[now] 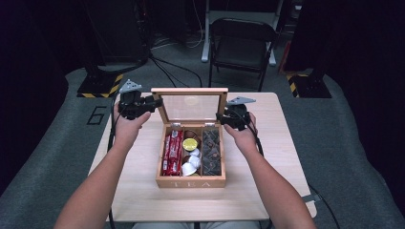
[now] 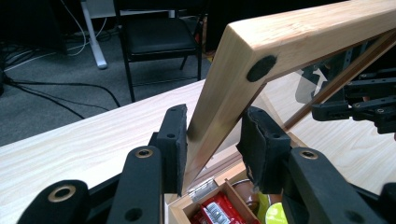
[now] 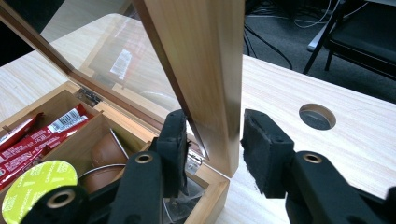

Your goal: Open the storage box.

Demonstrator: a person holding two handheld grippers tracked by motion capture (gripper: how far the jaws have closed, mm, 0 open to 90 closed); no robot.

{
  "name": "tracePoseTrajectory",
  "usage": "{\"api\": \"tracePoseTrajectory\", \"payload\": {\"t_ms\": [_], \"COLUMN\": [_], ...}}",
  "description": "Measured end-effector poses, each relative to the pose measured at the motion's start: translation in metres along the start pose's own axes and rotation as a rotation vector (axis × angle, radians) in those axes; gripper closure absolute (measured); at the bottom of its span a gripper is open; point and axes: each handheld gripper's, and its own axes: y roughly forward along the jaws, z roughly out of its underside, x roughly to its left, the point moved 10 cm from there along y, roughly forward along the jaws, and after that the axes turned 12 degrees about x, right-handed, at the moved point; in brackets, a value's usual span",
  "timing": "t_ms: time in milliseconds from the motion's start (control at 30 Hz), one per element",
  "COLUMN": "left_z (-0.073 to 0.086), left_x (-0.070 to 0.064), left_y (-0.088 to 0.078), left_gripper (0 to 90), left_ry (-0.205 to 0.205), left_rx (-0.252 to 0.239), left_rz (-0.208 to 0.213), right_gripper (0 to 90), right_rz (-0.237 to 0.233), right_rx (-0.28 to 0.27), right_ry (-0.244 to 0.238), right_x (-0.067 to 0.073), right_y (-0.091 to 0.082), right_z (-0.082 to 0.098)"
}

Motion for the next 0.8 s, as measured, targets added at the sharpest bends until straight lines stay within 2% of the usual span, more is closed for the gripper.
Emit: {"api": "tracePoseTrajectory", "payload": {"t_ms": [267,467,533,600,800], "left_z": [-0.0008,-0.0007,-0.0009,-0.0012,-0.0002], "left_x": [0.0015,0.0037,0.0039,0.0046,0.0056], "left_y": [0.0010,0.0014,0.0016,0.0021,0.0038], "left_gripper": [61.8,62.7,62.8,62.8,58.9], "left_ry": [0.001,-0.017,-0.016,-0.021,-0.024], "left_rx": [-0.005,-0.012,-0.013,-0.016,-0.015], "left_rz": [0.002,0.018,0.014,0.009,-0.007], "right_gripper": [62.7,63.4,63.5,63.6,63.8], "right_rz": [0.023,0.021,0.019,0.022,0.017], "right_rx": [0.006,0.006,0.008,0.005,0.007], "right_ry": [-0.013,-0.010,-0.002,-0.018,0.008], "right_x": [-0.0001,-0.0015,-0.0013,-0.0027,-0.0032], "right_y": [0.0022,0.0033,0.0034,0.0038,0.0050], "right_z": [0.0003,0.0003,0.0004,-0.0005,-0.0015]}}
